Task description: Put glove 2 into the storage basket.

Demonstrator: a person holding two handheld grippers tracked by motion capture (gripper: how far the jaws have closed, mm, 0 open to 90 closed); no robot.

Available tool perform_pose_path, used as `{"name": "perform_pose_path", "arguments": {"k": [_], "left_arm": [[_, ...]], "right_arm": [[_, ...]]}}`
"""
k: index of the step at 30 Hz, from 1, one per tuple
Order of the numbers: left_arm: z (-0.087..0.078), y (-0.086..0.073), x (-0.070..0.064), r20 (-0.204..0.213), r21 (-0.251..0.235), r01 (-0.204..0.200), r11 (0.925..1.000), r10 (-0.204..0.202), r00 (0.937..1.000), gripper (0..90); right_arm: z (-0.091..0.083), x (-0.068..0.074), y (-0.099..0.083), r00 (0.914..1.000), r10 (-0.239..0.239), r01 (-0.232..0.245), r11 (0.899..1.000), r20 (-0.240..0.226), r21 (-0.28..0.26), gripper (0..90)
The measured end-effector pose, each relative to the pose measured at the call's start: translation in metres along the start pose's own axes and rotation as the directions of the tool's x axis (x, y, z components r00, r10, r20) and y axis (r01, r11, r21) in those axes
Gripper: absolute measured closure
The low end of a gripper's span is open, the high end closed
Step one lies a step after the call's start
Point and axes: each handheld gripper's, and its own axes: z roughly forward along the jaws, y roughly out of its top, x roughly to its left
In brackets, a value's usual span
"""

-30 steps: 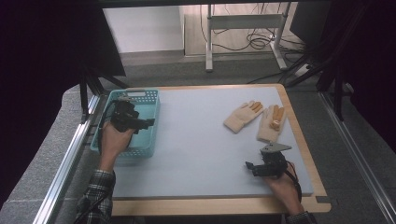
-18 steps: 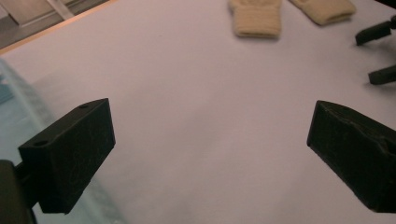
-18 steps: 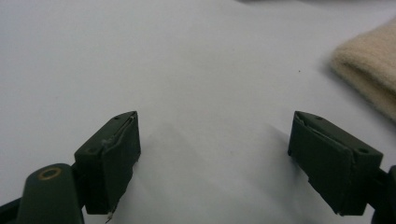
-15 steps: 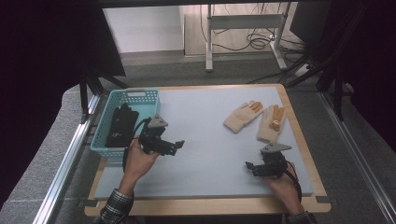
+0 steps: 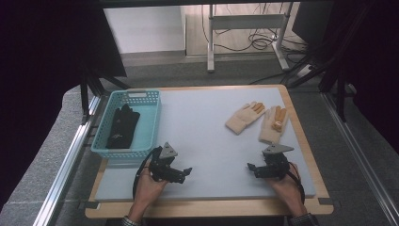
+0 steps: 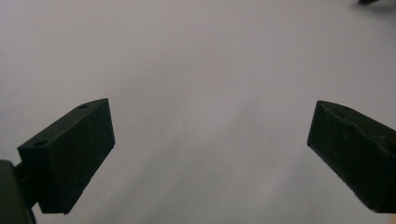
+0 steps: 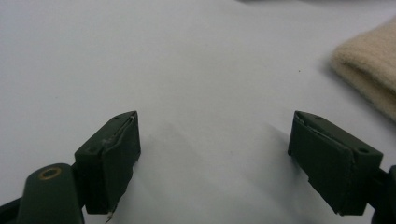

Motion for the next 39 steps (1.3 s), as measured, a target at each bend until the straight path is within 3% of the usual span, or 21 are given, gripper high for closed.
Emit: {"name": "perform_pose_path", "arguments": {"k": [3, 8, 20, 31, 39], "left_arm": [[0.007, -0.011, 0.001, -0.041, 0.034, 0.006, 0.9994, -0.005, 0.9991, 1.1], [0.017, -0.023, 0.002, -0.058, 0.059, 0.031, 0.9978, -0.028, 0.998, 1.1], [0.018, -0.024, 0.005, -0.049, 0.061, 0.058, 0.9964, -0.055, 0.9973, 0.6], [0.018, -0.024, 0.005, -0.048, 0.065, 0.056, 0.9963, -0.053, 0.9974, 0.6], [0.018, -0.024, 0.005, -0.049, 0.063, 0.058, 0.9964, -0.055, 0.9973, 0.7]], "right_arm": [[0.0, 0.0, 0.0, 1.0, 0.0, 0.0, 1.0, -0.001, 0.0, 16.4], [0.0, 0.0, 0.0, 1.0, 0.004, -0.004, 1.0, -0.004, 0.0, 16.9], [-0.003, -0.006, 0.013, 0.9979, 0.06, -0.06, 0.998, -0.024, -0.017, 28.3], [0.002, -0.027, 0.059, 0.9984, 0.055, -0.056, 0.997, -0.009, -0.053, 39.7], [0.021, -0.048, 0.094, 0.998, 0.056, -0.054, 0.997, 0.028, -0.063, 43.2]]}}
